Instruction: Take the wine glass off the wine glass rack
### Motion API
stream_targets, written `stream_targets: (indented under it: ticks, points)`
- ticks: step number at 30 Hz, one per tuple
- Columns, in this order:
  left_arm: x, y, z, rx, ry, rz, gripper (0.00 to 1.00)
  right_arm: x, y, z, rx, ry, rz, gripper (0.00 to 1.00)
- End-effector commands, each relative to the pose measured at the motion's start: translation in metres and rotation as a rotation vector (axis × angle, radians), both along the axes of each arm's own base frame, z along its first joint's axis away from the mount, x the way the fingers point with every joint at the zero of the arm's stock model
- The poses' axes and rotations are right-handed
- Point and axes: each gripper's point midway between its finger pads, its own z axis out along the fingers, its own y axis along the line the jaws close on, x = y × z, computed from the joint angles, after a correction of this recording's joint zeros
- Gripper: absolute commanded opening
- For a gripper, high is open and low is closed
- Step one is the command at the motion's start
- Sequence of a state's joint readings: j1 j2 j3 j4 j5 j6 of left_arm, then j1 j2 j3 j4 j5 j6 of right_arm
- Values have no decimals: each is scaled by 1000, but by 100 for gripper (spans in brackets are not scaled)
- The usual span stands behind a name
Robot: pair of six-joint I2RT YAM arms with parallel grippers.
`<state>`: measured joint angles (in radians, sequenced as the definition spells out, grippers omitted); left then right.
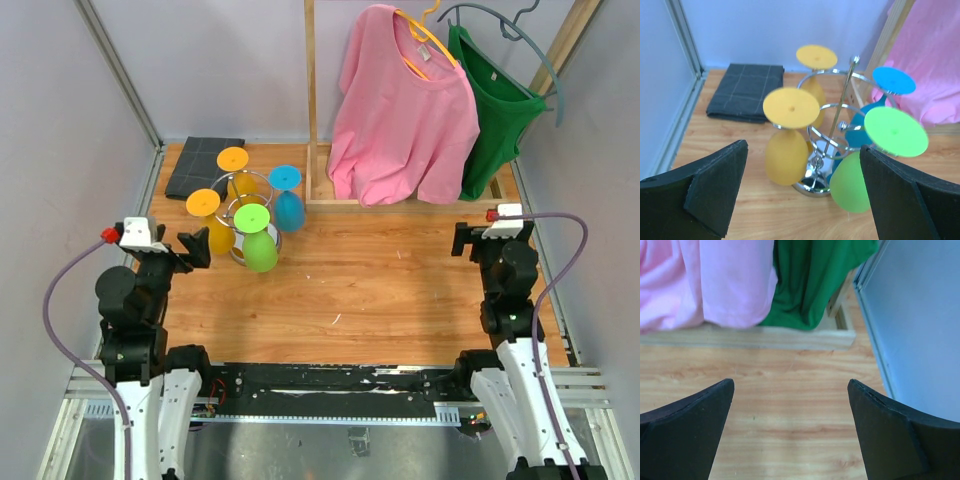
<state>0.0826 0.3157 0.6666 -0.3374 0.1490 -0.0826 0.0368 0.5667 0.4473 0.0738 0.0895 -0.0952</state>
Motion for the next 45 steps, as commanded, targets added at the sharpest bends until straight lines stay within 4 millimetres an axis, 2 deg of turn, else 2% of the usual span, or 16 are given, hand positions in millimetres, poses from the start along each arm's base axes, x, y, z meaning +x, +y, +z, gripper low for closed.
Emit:
stream_targets:
  ticks: [1,4,8,11,14,16,21,24,29,38,45]
  points:
    - [-2,-4,43,20,-11,-27,99,-2,1,43,21,-38,-17,98]
    - [6,-6,68,-9,17,-35,99,0,-2,65,58,-21,-51,98]
    - [23,-14,90,-111,95,-65,98,7,1,78,108,69,-65,98]
    - [37,-21,96,-202,154,-82,95,13,8,84,135,153,-46,98]
    - [39,-21,102,-268,163,-65,97,17,13,90,137,209,-24,98]
    - [39,-21,97,-310,184,-56,97,18,16,93,132,232,-4,98]
    - [37,-30,68,-437,307,-79,97,19,26,96,150,269,47,98]
    - [43,-31,65,-478,330,-89,97,18,29,91,165,301,56,98]
    - [53,-20,67,-515,353,-90,95,16,34,87,191,333,70,98]
    - [66,16,37,-611,436,-58,89,14,39,87,217,345,81,98]
    - [71,13,6,-754,519,-102,77,11,40,84,226,349,87,98]
